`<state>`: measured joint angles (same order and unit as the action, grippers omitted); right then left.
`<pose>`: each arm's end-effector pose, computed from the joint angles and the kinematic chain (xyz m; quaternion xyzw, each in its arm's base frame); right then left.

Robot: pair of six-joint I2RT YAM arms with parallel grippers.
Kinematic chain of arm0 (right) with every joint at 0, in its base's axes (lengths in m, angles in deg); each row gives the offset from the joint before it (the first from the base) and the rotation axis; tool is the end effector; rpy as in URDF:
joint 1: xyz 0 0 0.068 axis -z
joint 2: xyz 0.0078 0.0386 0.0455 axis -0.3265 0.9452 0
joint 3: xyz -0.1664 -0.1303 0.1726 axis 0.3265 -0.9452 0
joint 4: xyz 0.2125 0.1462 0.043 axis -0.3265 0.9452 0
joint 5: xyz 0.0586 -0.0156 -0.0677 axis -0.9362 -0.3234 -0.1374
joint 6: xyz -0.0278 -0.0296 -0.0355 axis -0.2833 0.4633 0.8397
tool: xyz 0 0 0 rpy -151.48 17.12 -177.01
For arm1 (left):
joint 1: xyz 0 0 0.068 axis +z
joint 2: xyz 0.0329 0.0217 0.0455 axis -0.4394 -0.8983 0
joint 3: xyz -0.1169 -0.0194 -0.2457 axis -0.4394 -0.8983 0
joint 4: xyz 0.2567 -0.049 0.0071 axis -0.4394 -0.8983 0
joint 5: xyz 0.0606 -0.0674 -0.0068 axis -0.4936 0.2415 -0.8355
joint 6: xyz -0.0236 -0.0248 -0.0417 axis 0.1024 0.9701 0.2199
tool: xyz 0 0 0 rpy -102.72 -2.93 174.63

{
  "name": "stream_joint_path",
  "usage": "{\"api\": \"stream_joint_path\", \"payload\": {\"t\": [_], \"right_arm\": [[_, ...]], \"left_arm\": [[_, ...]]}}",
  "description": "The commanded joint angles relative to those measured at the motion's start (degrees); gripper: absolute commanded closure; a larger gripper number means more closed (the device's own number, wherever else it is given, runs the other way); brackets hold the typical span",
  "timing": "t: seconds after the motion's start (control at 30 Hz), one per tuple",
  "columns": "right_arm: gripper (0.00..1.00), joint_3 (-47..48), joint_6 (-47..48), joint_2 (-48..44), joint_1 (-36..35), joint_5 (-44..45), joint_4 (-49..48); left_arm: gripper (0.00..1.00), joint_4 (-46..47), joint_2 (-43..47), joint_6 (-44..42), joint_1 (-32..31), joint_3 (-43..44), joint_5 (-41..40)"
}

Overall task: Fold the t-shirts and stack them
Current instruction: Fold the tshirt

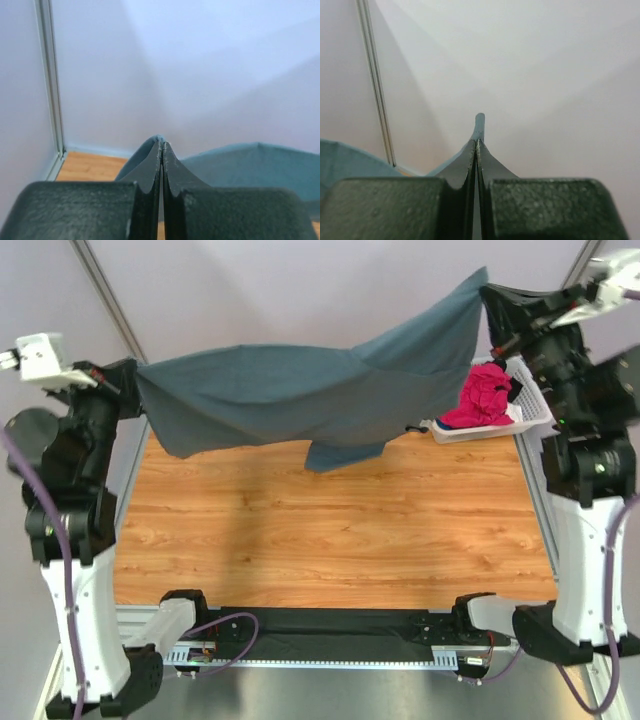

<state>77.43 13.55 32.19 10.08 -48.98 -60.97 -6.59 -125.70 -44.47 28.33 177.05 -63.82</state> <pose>0.1820 0.0393 0.6170 -0.1440 0.5329 0.1779 0.8147 0.1361 0.0038 0.5583 -0.0911 0.6267 -0.1165 0.7651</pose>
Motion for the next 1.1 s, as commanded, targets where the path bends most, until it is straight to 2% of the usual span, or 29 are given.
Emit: {"api": "stream_joint_path", "payload": {"t": [0.0, 0.2, 0.3, 0.43, 0.6, 0.87, 1.07], "right_arm": [[1.00, 1.9, 3.0, -3.7, -0.2, 0.9, 1.8], [1.00, 6.6, 4.4, -11.0, -0.1, 1.5, 4.9], [1.00, 10.3, 6.4, -12.5, -0.1, 1.5, 7.9], [1.00, 15.5, 6.8, -13.0, -0.1, 1.7, 11.4], [1.00, 18.5, 7.4, -11.8, 0.0, 3.9, 12.7], [1.00, 10.2, 5.8, -4.9, 0.0, 4.4, 11.6], [1.00, 3.3, 6.5, 4.6, 0.0, 5.2, 7.0]], "left_arm": [[1.00, -2.6, 3.6, -1.5, -0.1, 1.2, 1.5], [1.00, -6.8, 9.5, -0.9, -0.2, 8.0, 2.1], [1.00, -8.6, 12.4, -0.5, -0.2, 11.5, -0.5], [1.00, -13.5, 11.7, 0.5, -0.2, 18.7, -2.4], [1.00, -17.7, 8.8, 3.3, -0.2, 22.2, -2.4], [1.00, -18.3, 0.7, 3.3, -0.1, 16.2, -9.1], [1.00, -10.6, -6.4, 5.7, -0.2, 3.0, -10.2]]}}
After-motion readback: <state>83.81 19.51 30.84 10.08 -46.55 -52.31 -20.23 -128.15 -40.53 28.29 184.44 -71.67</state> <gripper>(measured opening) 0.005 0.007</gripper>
